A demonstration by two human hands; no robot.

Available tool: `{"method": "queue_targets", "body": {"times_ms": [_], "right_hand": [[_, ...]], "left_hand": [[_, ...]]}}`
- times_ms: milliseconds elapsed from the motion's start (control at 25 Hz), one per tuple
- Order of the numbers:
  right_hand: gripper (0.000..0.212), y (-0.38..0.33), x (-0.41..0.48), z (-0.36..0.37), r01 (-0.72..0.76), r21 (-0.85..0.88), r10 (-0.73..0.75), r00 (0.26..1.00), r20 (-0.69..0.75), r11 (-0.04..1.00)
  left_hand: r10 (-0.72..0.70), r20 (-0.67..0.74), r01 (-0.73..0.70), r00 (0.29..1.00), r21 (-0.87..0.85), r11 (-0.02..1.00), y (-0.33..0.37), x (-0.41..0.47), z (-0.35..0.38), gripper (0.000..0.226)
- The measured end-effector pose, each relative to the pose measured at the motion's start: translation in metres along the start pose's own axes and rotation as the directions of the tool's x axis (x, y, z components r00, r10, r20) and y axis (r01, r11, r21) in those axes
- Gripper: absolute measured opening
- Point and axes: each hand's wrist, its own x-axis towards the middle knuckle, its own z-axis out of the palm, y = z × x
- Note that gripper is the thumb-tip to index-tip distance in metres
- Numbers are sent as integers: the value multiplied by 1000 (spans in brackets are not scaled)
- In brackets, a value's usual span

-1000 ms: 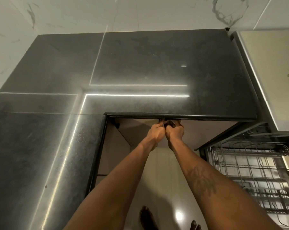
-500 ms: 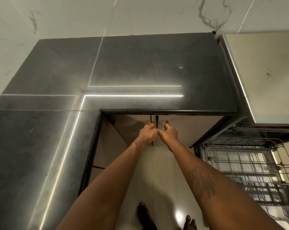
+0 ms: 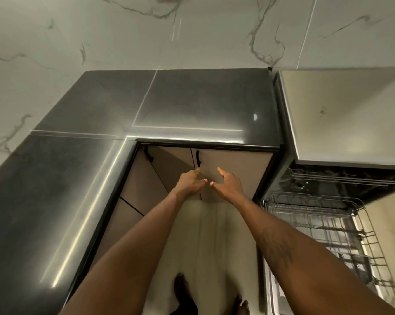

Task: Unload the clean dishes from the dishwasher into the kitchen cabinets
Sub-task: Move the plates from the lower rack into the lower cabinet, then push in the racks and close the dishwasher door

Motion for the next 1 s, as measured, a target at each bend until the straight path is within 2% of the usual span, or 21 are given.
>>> {"method": "queue_targets", "body": {"times_ms": [240,520,880,1000], "right_hand": [[85,22,-64,-32,71,-51,-71,997,-3,996],[77,14,-133,-58,110,-104,-122,985,-121,988],[80,55,-237,-82,34,-152,-61,982,-178,988],[79,70,-255,-100,47,-169,-82,975,-208,985]], "left_hand": [[26,5,-26,1000,41,999,29,-59,25,56],[148,11,-147,989,203,968,38,-102,29,68],[275,64,-283,959,234,930,66,-161,80,62],[316,61,-321,947,232,918,85,-174,100,61]]}}
